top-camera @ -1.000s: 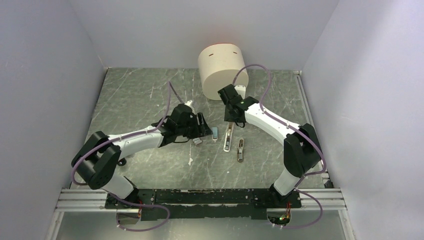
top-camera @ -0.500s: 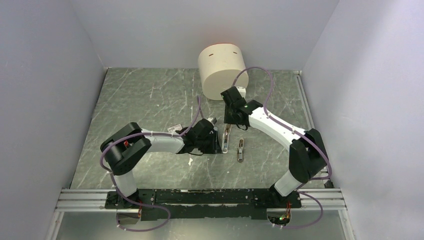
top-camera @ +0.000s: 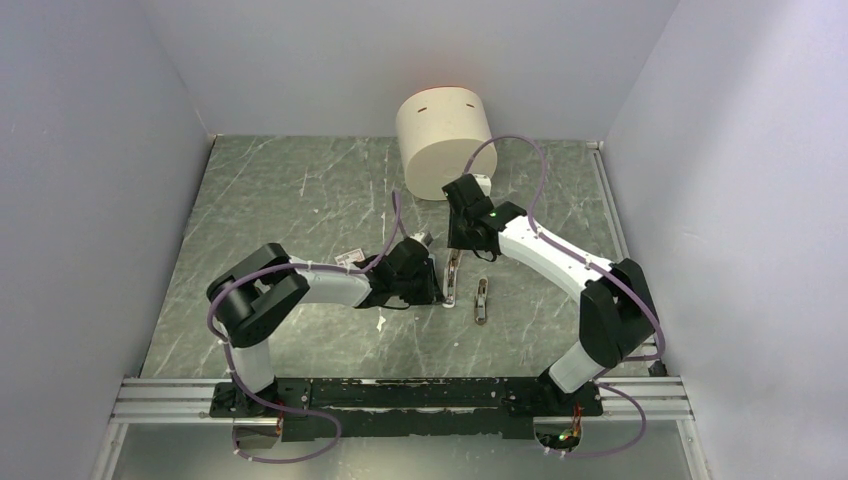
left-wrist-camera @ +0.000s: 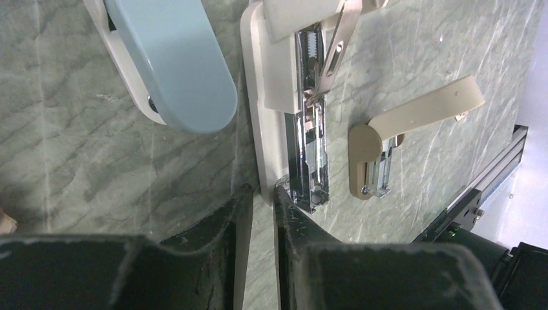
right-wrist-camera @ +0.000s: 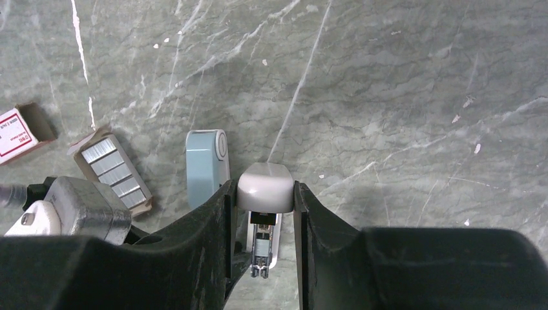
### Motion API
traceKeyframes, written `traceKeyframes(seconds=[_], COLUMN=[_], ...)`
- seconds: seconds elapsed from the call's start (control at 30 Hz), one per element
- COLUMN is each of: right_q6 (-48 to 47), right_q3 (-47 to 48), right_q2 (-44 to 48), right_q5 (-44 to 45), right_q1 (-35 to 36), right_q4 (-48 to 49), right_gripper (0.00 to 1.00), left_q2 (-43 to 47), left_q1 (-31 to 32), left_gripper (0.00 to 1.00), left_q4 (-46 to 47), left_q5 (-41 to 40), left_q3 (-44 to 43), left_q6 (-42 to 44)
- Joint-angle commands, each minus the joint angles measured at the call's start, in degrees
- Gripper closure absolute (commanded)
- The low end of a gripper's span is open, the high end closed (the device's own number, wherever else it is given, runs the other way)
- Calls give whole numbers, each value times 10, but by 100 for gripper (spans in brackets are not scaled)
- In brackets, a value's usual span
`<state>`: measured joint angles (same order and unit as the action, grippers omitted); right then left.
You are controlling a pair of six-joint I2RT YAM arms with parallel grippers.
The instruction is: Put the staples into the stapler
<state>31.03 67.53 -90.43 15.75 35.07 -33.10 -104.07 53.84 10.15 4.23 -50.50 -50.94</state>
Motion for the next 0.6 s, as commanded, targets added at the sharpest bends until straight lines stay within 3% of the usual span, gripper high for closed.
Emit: traceKeyframes(seconds=[0.0, 0.57], right_q6=[-3, 11], right_q3=[-6, -16], right_q2=[22, 29], right_q5=[-8, -8], right_q1=[2, 35], right_q4=[12, -33], right_gripper=[75, 77], left_q2=[-16, -34], left_q1=[5, 33], left_gripper=[77, 89], left_q4=[25, -62], left_q5=[-12, -86], left_q3=[7, -23], left_q6=[-12, -3])
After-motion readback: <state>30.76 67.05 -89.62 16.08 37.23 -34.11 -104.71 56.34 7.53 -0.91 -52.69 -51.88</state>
